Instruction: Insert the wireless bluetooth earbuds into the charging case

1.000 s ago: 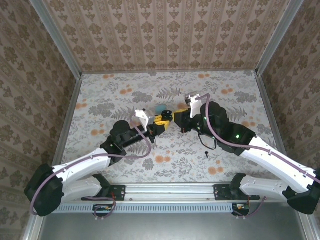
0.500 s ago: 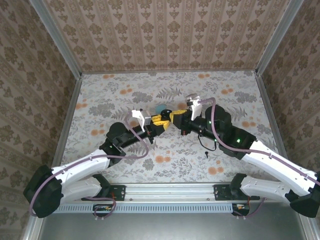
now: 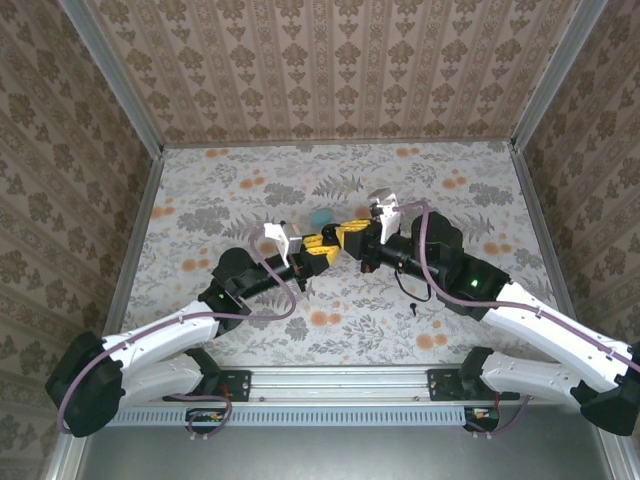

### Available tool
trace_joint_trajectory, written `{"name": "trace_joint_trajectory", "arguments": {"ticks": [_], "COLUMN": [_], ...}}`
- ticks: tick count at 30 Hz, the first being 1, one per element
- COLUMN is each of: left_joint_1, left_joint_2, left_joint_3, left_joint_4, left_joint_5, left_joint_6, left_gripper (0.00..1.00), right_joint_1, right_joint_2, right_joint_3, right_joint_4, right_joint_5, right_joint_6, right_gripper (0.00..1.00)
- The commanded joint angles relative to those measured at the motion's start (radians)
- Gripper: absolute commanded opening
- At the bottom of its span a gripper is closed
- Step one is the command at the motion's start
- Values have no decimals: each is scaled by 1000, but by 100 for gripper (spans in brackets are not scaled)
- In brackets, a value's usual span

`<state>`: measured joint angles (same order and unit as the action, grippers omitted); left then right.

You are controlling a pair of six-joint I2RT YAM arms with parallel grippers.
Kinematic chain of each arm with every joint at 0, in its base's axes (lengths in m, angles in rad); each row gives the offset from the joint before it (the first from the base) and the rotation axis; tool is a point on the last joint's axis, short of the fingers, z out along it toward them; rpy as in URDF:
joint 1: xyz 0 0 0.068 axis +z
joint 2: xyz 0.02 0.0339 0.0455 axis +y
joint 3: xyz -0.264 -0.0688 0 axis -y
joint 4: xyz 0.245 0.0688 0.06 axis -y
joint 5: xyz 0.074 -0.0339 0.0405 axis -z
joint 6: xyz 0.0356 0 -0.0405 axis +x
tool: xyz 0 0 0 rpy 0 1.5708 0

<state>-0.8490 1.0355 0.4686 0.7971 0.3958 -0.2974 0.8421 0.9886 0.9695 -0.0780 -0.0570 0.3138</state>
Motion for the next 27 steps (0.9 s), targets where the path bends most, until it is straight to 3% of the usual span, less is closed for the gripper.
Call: {"name": "trace_joint_trajectory", "arguments": {"ticks": [1,10,27], "left_joint_1": [-8,-24,-30], "left_joint_2": [-20,-44,-72], "left_joint_3": [10,-4,-1], "left_joint_4": [-8,2,-18], "left_joint_5": [9,-16,-56], "left_joint_6": [-18,-23,-35], "left_gripper": [0,0,0], "right_joint_1": [2,3,13], "right_joint_2": [13,59,40], "right_joint_3": [41,90,21], "right_joint_4": [-20,-30,18], "right_joint_5": [-11,-37,-84], "right_joint_6": [-83,-168,-174], "right_gripper": [10,10,9]}}
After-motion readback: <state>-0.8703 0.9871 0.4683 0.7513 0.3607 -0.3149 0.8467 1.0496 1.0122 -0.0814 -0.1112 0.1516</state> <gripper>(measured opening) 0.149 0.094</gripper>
